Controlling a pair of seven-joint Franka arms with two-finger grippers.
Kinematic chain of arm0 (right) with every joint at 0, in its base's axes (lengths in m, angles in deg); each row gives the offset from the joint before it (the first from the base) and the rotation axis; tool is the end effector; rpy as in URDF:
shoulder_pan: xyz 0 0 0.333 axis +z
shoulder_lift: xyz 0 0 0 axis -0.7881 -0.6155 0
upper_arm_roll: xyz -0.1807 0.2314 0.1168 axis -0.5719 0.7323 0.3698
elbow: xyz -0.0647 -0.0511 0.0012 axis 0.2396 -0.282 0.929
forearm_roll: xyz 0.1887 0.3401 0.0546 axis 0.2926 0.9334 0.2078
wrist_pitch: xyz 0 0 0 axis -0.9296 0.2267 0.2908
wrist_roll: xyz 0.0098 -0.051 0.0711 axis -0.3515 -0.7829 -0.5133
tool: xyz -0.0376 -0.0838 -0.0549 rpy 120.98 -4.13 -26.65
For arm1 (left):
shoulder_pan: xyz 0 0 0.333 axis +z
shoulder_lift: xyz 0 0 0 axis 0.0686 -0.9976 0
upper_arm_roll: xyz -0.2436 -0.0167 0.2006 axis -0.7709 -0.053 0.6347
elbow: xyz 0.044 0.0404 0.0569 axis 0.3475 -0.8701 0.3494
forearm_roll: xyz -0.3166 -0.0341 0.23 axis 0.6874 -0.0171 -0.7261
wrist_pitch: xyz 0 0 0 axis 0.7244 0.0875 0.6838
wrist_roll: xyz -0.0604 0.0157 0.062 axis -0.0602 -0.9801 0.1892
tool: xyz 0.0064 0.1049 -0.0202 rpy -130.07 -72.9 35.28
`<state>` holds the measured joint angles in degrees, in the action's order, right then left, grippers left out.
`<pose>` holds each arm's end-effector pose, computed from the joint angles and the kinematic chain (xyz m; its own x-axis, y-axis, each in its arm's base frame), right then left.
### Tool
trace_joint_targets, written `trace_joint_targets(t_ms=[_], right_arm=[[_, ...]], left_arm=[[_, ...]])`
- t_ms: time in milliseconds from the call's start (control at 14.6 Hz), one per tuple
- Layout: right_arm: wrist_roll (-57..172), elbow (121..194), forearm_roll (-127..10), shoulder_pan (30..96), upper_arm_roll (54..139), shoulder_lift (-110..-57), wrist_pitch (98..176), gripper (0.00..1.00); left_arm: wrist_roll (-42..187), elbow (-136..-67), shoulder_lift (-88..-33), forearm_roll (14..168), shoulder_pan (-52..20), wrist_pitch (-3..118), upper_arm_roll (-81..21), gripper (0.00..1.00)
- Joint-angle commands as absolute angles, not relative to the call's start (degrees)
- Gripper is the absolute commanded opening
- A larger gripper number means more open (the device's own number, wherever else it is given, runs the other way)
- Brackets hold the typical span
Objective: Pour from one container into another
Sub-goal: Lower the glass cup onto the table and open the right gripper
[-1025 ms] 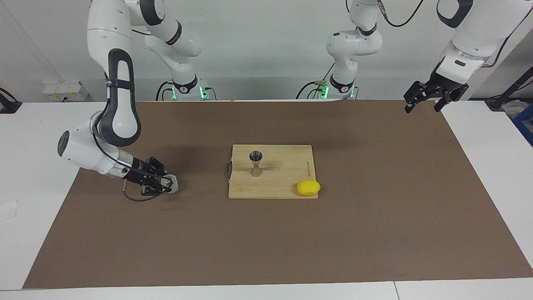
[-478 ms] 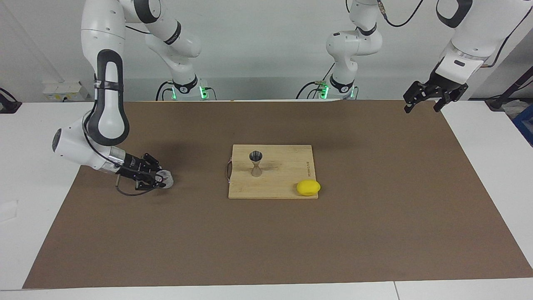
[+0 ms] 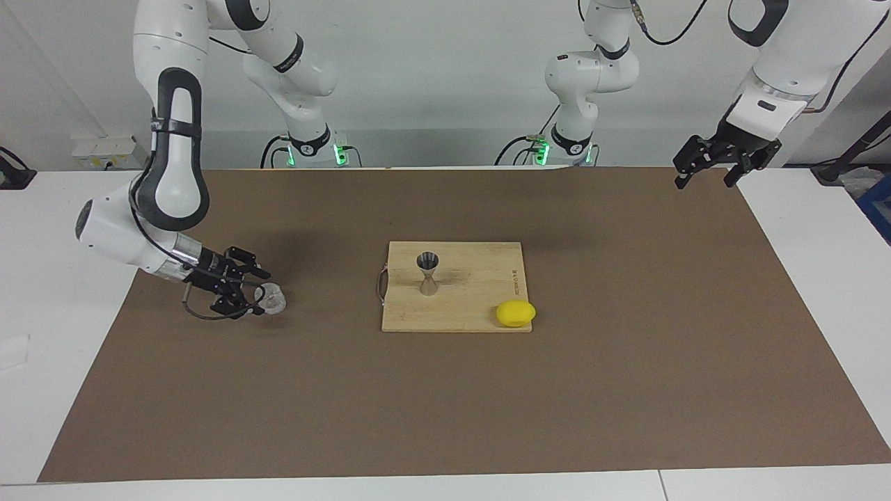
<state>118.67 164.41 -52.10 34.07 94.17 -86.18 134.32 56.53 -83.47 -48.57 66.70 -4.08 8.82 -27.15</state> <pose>0.5864 -0.0988 0.3188 0.0656 -0.8099 -0.5829 -0.9978 -0.0520 -0.0401 0.5425 -0.0061 0.6298 0.9998 -0.0222 -0.0015 -0.0222 -0.9995 0.0207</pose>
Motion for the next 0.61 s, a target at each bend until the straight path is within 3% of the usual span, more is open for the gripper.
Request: trace_joint_targets(t_ms=[0, 547], right_arm=[[118.99, 166.48, -51.08, 33.90, 94.66, -82.19, 134.51, 0.97], [123.91, 164.64, -62.23, 39.43, 94.66, -75.95, 134.77, 0.99]], left_arm=[[57.21, -85.44, -47.00, 65.77, -4.37, 10.12, -27.15, 1.00], [57.12, -85.53, -47.00, 65.77, -4.20, 10.21, -27.15, 1.00]])
